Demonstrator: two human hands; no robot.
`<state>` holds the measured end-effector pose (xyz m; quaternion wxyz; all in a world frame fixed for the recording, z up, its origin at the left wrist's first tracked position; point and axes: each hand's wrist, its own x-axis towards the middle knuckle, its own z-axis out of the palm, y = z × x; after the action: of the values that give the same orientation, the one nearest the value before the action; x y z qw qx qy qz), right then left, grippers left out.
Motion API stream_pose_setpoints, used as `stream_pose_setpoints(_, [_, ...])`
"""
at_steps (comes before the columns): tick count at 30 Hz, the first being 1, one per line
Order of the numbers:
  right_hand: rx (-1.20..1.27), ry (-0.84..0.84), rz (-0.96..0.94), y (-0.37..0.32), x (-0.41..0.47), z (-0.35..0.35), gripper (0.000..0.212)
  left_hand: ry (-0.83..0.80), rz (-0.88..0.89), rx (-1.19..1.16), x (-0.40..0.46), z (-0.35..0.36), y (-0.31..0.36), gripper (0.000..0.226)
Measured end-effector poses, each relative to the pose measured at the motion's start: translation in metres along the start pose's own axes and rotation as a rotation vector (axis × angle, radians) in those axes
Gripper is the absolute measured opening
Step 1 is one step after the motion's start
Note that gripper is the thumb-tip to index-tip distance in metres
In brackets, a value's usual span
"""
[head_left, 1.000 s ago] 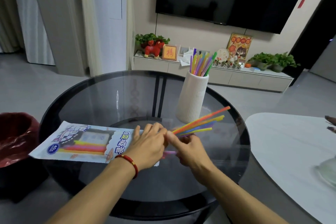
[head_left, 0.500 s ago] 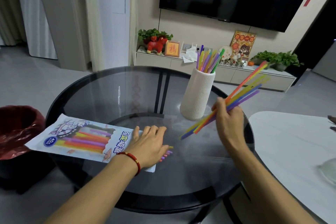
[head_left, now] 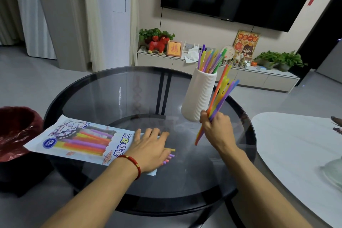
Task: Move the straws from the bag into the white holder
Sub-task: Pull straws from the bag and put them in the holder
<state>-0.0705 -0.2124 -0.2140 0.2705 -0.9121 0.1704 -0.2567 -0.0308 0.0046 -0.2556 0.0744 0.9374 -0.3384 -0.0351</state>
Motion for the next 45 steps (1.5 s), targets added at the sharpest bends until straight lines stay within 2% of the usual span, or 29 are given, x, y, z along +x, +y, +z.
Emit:
stream_pose_setpoints(5, [0.038,-0.128,0.079,-0.003,0.000,-0.003,0.046,-0.010,-0.003,-0.016,0.001,-0.001,-0.001,0.053])
stream_pose_setpoints(9, [0.165,-0.111,0.106,-0.008,0.007,-0.019,0.050,-0.018,-0.008,-0.011,0.002,-0.002,0.000,0.054])
stream_pose_setpoints(14, [0.314,-0.051,0.107,-0.003,0.003,-0.013,0.045,-0.015,-0.011,0.001,0.002,-0.002,0.001,0.054])
stream_pose_setpoints(17, [0.285,0.006,0.059,0.002,0.000,-0.009,0.041,-0.012,-0.011,0.014,0.001,-0.001,0.001,0.053])
stream_pose_setpoints(20, [0.221,-0.084,0.022,0.010,-0.007,-0.004,0.036,-0.011,-0.007,0.020,-0.001,-0.001,0.002,0.053])
stream_pose_setpoints(24, [0.205,-0.085,-0.002,0.014,-0.005,-0.008,0.030,-0.010,-0.004,0.014,-0.002,-0.002,0.002,0.054])
stream_pose_setpoints(27, [0.197,-0.160,0.001,0.013,-0.010,-0.007,0.022,-0.001,-0.020,-0.046,-0.001,0.000,0.003,0.053])
stream_pose_setpoints(30, [0.207,-0.130,0.016,0.012,-0.011,-0.010,0.023,0.018,-0.044,-0.123,0.003,0.000,0.003,0.052])
stream_pose_setpoints(36, [0.167,-0.215,-0.011,0.007,-0.018,-0.012,0.026,0.060,-0.048,-0.191,0.010,0.000,0.007,0.051])
stream_pose_setpoints(38, [0.202,-0.170,0.007,0.006,-0.016,-0.016,0.027,0.095,-0.042,-0.213,0.010,-0.001,0.009,0.049])
stream_pose_setpoints(40, [0.319,-0.043,0.048,0.003,-0.009,-0.023,0.028,0.159,-0.025,-0.282,0.012,-0.005,0.009,0.045])
stream_pose_setpoints(45, [0.838,0.246,0.230,-0.018,0.040,-0.043,0.027,0.279,-0.014,-0.596,0.016,-0.022,0.012,0.037])
